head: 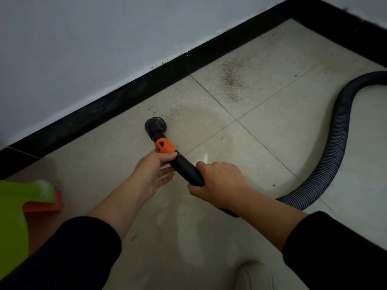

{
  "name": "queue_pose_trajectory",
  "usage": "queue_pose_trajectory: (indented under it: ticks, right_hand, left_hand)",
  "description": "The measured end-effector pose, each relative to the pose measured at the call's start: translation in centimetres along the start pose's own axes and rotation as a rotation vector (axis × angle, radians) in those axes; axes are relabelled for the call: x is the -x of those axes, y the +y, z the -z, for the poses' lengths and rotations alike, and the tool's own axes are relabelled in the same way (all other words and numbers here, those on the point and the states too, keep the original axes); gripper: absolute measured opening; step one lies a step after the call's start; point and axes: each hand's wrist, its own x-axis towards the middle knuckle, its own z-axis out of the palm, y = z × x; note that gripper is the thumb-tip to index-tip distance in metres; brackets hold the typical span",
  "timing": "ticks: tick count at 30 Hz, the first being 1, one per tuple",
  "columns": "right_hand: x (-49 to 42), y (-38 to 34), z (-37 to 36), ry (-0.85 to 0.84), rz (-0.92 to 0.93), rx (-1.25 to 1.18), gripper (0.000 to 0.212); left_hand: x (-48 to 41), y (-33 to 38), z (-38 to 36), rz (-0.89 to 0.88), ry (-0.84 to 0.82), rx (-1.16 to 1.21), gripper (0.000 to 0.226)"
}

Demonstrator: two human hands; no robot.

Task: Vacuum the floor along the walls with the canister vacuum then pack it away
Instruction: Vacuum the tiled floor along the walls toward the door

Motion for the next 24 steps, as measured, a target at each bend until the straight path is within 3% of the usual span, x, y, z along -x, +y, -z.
queue_pose_trajectory:
  ticks: [24]
  right_hand:
    - [2.9,3.0,0.1,0.045,-0.091,-0.018,0.029]
  left_hand:
    - [0.2,-0.7,-4.1,-0.024,-0.099,-0.084,0.018]
